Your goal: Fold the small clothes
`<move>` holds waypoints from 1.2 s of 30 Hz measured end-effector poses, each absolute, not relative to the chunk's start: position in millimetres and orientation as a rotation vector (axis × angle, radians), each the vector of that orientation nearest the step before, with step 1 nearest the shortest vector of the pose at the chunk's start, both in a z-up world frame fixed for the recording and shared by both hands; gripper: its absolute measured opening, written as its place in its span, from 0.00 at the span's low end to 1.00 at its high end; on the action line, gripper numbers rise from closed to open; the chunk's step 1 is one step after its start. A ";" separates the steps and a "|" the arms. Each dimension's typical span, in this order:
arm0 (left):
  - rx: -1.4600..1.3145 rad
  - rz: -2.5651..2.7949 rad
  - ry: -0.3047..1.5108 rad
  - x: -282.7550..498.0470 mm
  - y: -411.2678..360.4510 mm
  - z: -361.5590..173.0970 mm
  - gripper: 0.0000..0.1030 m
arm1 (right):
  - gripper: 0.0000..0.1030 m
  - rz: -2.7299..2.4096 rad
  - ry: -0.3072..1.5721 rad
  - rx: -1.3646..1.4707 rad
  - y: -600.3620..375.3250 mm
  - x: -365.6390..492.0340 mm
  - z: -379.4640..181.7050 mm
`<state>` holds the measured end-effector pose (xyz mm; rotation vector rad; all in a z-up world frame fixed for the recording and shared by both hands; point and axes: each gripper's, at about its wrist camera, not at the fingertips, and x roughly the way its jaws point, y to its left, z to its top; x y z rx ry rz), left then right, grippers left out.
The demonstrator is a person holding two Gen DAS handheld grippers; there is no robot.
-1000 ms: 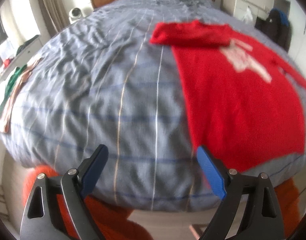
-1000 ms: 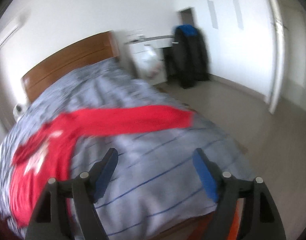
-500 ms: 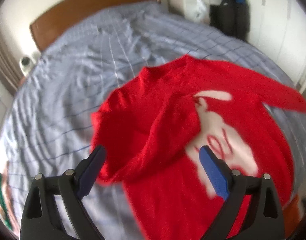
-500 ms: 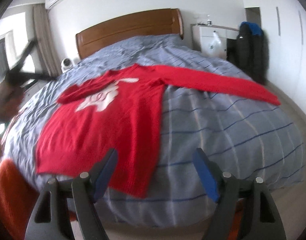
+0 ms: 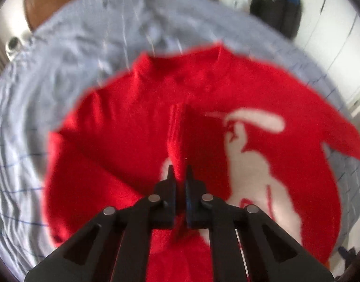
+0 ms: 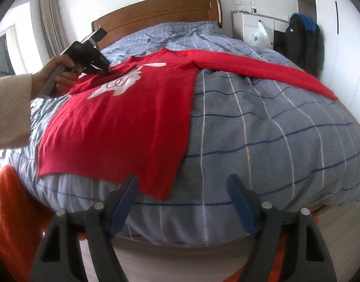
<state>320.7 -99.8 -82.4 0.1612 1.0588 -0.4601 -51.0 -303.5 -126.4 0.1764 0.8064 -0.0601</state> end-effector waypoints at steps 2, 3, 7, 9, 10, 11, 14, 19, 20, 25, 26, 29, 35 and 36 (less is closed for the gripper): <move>-0.009 -0.430 0.979 306.6 -51.6 -47.9 0.04 | 0.74 -0.049 0.812 0.183 -302.3 -47.5 -130.1; -0.075 -0.399 0.946 300.7 -27.2 -35.7 0.05 | 0.74 -0.041 0.814 0.181 -300.6 -46.9 -131.2; -0.330 -0.047 0.780 267.1 114.5 -1.0 0.05 | 0.74 -0.009 0.804 0.136 -290.7 -46.0 -129.6; -0.417 0.212 0.742 243.7 189.7 -8.4 0.05 | 0.74 0.007 0.792 0.113 -284.9 -45.7 -127.7; -0.447 0.285 0.746 235.5 213.3 -16.8 0.09 | 0.74 0.015 0.790 0.106 -281.8 -45.5 -127.5; -0.471 0.339 0.762 228.6 233.5 -27.7 0.19 | 0.74 0.024 0.791 0.102 -279.5 -44.9 -128.0; -0.518 0.437 0.845 211.1 276.5 -65.8 0.52 | 0.74 0.055 0.814 0.092 -270.4 -42.9 -132.4; -0.645 0.483 0.864 185.9 319.6 -97.4 0.63 | 0.74 0.074 0.825 0.057 -257.9 -44.2 -131.3; -0.674 0.478 0.864 183.1 326.1 -101.3 0.66 | 0.74 0.074 0.825 0.047 -255.9 -44.9 -130.6; -0.657 0.407 0.931 204.3 316.1 -117.6 0.75 | 0.74 0.080 0.835 0.024 -247.5 -42.5 -131.3; -0.613 0.375 0.937 209.0 305.5 -115.4 0.75 | 0.74 0.084 0.834 0.017 -245.0 -41.9 -131.5; -0.493 0.253 0.948 218.0 269.2 -109.4 0.46 | 0.74 0.096 0.839 -0.013 -237.2 -41.2 -132.2; -0.255 0.371 0.988 218.5 234.8 -118.1 0.09 | 0.74 0.106 0.843 -0.064 -226.4 -44.2 -131.6; -0.255 0.385 0.982 217.4 237.1 -120.0 0.09 | 0.74 0.104 0.843 -0.066 -226.1 -44.5 -131.3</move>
